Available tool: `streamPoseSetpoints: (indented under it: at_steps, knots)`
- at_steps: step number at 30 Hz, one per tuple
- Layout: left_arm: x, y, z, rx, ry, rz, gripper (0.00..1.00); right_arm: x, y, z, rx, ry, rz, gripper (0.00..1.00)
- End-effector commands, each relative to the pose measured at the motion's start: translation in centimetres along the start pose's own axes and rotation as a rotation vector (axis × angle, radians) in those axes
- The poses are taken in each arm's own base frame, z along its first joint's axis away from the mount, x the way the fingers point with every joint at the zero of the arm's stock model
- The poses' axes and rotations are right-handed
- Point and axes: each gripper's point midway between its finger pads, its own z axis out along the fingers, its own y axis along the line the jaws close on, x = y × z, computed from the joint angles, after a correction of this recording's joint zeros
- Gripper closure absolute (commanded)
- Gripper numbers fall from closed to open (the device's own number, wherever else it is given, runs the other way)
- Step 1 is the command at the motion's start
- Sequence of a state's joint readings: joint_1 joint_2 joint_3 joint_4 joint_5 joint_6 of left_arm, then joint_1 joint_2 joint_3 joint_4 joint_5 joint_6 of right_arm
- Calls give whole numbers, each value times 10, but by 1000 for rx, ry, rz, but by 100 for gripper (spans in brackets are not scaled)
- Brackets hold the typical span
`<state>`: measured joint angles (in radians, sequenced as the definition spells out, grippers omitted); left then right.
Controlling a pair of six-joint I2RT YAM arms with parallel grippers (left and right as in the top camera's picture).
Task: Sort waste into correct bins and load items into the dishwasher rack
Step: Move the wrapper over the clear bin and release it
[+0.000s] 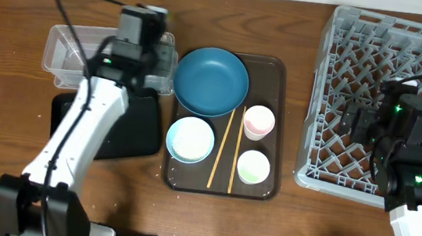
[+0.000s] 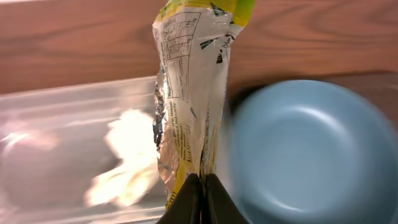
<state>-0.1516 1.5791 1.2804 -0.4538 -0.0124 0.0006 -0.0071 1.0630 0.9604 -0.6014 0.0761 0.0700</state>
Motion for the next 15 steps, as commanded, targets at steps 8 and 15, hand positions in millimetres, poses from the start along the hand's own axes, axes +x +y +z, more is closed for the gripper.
streamPoseSetpoints:
  at_steps: [8, 15]
  knots:
    - [43, 59, 48, -124, 158, -81, 55, -10, 4, -5, -9, -28, -18, 1]
    - [9, 0, 6, 124, 39, -52, 49, -11, 4, -5, -9, -29, -18, 1]
